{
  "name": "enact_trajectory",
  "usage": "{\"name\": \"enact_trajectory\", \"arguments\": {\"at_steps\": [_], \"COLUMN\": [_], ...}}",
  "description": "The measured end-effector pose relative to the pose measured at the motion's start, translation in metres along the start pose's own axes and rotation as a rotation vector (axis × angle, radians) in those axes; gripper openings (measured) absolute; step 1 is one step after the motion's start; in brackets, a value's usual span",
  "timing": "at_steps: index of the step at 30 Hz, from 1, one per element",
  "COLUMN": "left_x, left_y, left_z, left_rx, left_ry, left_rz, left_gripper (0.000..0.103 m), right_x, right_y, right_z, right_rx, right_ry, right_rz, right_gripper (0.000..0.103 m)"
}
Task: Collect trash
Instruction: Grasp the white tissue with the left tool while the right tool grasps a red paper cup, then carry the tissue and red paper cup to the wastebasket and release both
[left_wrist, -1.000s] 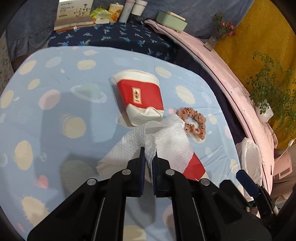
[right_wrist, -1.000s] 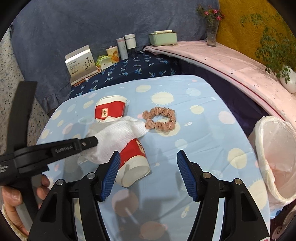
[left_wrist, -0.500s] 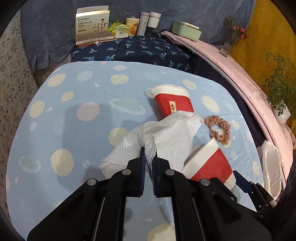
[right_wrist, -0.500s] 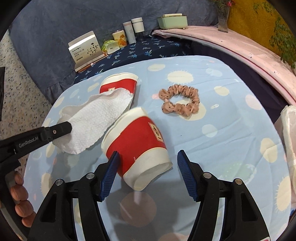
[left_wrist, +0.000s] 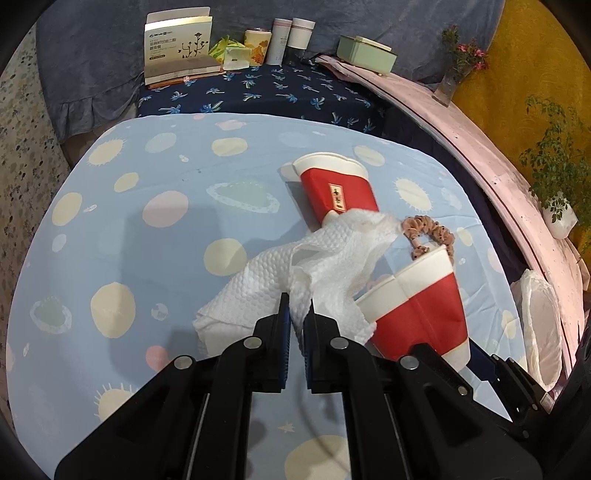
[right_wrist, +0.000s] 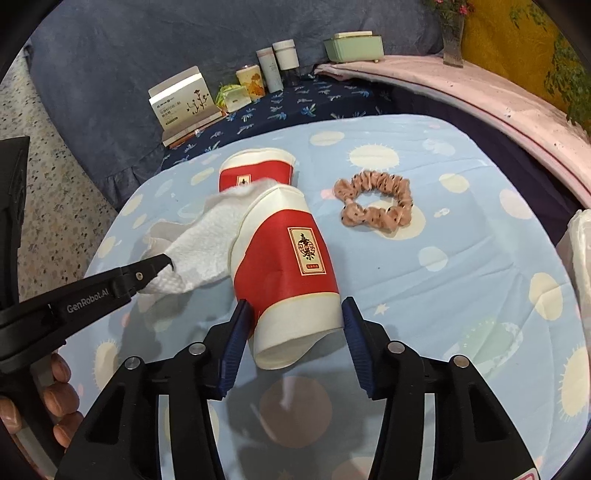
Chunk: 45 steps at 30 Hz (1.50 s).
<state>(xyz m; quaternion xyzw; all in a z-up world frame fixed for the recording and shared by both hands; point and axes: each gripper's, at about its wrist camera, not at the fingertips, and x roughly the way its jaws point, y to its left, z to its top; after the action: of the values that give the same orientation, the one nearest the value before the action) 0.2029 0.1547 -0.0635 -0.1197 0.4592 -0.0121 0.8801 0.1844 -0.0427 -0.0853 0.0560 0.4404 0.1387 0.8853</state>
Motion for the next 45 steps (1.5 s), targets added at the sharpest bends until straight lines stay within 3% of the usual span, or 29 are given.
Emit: {"name": "enact_trajectory", "arguments": {"at_steps": [18, 31, 45], "left_x": [-0.049, -0.072, -0.056], "left_y": [-0.103, -0.22, -0.333], "left_z": [0.0, -0.009, -0.037], "left_rx": [0.163, 0.334, 0.476], "left_ry": [-0.079, -0.107, -0.043], "left_rz": [-0.083, -0.205, -0.302], "left_gripper": [0.006, 0.006, 0.006], "right_x": [-0.106, -0.19, -0.239], "right_y": [-0.061, -0.157, -0.255], "right_z": [0.009, -0.006, -0.042], "right_rx": [0.091, 0.24, 0.418], "right_ry": [-0.213, -0.365, -0.433], "right_rz": [-0.059, -0.19, -0.339], "right_gripper": [0.047, 0.047, 0.047]}}
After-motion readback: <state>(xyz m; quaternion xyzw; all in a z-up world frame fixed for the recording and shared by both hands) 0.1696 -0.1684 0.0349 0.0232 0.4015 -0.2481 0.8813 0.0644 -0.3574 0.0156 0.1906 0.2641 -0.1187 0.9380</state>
